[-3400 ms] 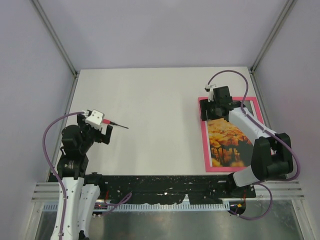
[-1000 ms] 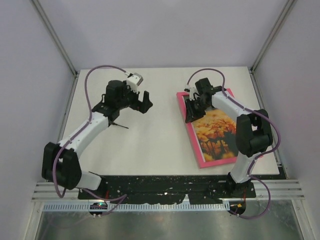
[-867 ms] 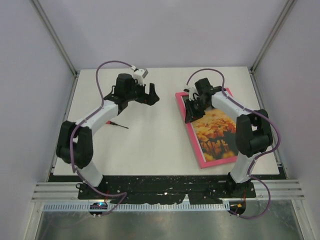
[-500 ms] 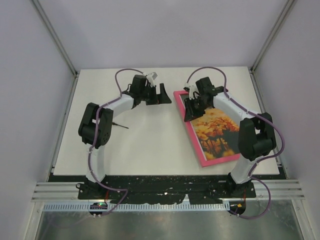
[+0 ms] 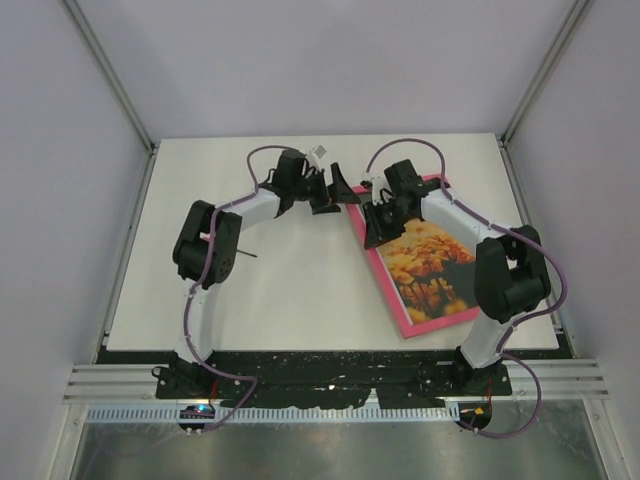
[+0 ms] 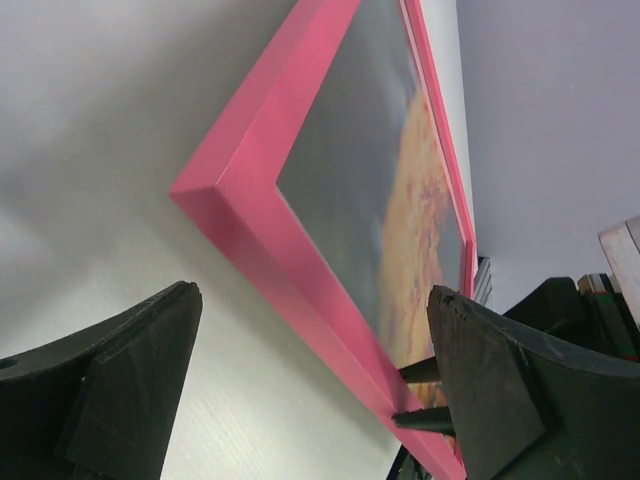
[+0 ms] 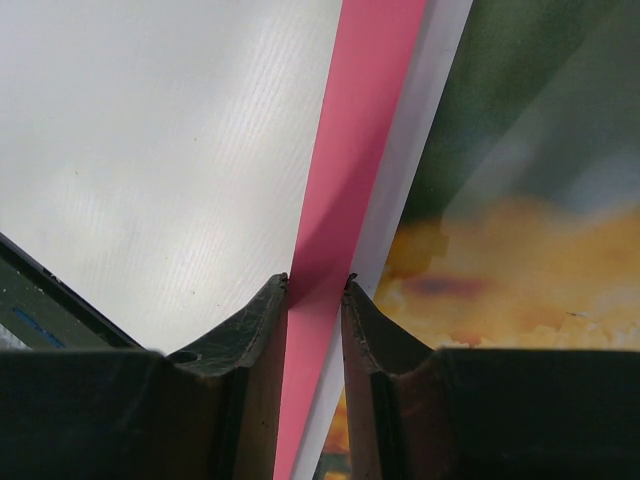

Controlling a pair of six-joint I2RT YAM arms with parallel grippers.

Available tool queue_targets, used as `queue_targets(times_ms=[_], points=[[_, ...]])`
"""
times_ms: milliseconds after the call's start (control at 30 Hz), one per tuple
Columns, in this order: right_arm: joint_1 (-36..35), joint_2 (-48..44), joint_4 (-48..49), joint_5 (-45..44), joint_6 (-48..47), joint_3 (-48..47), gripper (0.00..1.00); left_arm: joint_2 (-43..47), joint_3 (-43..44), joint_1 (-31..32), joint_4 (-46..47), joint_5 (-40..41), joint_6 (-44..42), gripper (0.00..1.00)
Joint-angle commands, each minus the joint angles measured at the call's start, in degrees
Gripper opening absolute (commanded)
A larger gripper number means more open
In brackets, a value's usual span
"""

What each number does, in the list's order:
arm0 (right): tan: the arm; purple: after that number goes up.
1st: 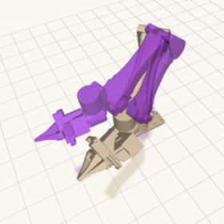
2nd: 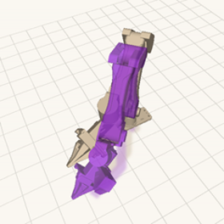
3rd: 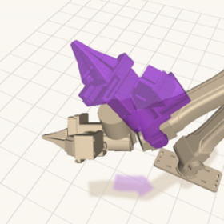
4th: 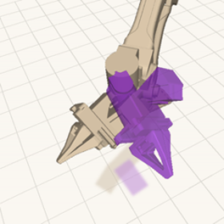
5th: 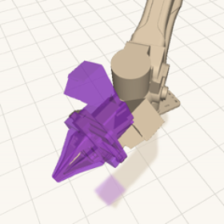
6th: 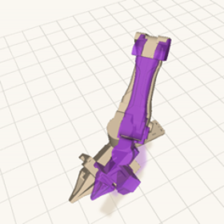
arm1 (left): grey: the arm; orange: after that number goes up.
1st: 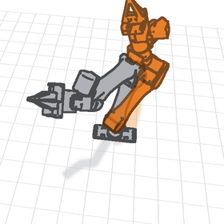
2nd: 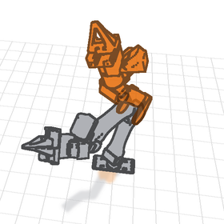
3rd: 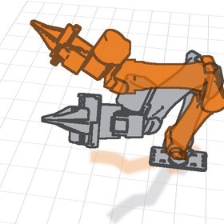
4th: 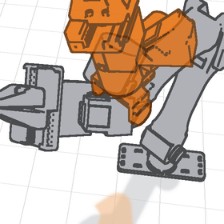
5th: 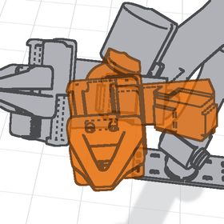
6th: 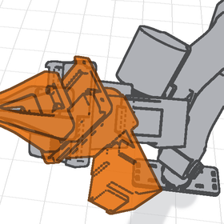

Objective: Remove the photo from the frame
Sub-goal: Turn over the photo frame at the center of the board.

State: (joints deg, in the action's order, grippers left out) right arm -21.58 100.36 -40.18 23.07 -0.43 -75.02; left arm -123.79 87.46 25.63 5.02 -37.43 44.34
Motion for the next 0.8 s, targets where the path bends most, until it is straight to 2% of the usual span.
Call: queue_targets(times_ms=[0, 167, 300, 433, 500, 600, 767], points=[[-1.88, -4.38, 3.97, 2.07, -1.59, -0.83, 0.08, -3.73, 4.91, 1.53, 5.61, -5.28, 4.52, 1.0], [-3.38, -6.66, 5.02, 1.89, -2.74, 1.54, 0.08, -6.2, 8.42, 1.62, 4.92, -6.6, 5.67, 1.0], [-3.82, -8.07, 5.82, 0.66, -3.0, 2.51, 0.08, -5.94, 7.29, 1.79, 6.05, -7.04, 6.2, 0.98], [-3.82, -8.07, 7.05, -2.06, -3.44, 3.74, 0.08, -4.36, 4.92, 1.79, 7.46, -7.31, 7.17, 0.83], [-3.82, -7.98, 8.01, -3.55, -3.53, 4.62, 0.08, -3.4, 3.86, 1.79, 7.38, -7.22, 7.52, 0.69], [-3.82, -8.07, 9.15, -5.66, -3.88, 5.59, 0.08, -1.73, 2.46, 1.79, 7.73, -6.96, 7.69, 0.56], [-3.9, -8.86, 9.86, -7.86, -4.58, 6.47, 0.08, -0.23, 1.14, 1.79, 7.55, -6.6, 8.92, 0.49]])
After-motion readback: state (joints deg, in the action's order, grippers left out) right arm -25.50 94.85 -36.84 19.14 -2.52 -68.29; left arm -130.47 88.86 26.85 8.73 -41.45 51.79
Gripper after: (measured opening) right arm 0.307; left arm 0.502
